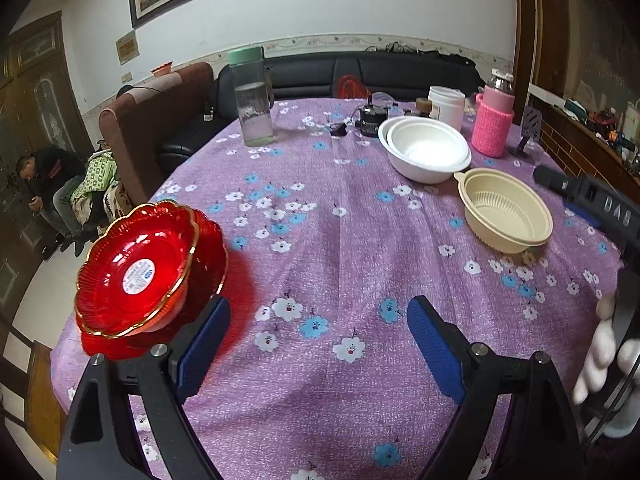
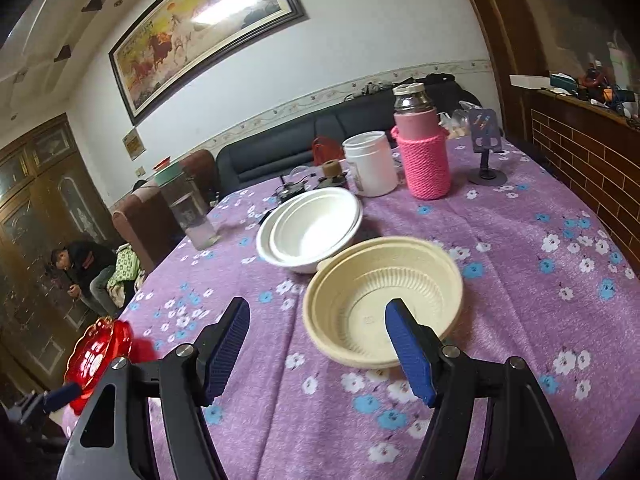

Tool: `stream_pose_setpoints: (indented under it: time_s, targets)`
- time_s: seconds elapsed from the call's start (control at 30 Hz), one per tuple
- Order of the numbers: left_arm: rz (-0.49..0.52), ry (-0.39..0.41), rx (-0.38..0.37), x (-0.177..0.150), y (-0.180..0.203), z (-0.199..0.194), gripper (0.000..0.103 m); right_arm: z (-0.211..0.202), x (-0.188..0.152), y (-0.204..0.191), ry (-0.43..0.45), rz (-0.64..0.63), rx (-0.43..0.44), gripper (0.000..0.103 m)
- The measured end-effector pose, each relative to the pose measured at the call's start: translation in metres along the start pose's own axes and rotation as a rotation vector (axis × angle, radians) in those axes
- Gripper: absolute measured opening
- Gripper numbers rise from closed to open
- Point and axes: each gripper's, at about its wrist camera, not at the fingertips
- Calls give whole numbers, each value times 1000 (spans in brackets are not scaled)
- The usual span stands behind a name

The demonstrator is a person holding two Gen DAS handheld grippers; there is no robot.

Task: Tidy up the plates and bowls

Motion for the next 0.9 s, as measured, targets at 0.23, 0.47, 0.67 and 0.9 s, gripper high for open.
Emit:
stream_pose_setpoints:
  time_s: [0.23,0.47,0.67,0.9]
  targets:
    - [5,-39,-7,-2,4,15,89,15,17,20,14,32,-52,77]
    - [-16,-78,-39,-6,5,30,89,30,25,67,45,122,-179,77]
    - [-61,-87,-78,-5,7,41,89,52,10,115,-75,265,-212,77]
    - [-85,-126,-126,-6,15,54,89,75,-7,106,-167,211,-183,73]
Point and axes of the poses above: each gripper's, at about its wrist camera, not at the fingertips, and z roughly the way its jaws point, y to its right, x to its top, and after that the axes turned 10 degrees about y, right-handed
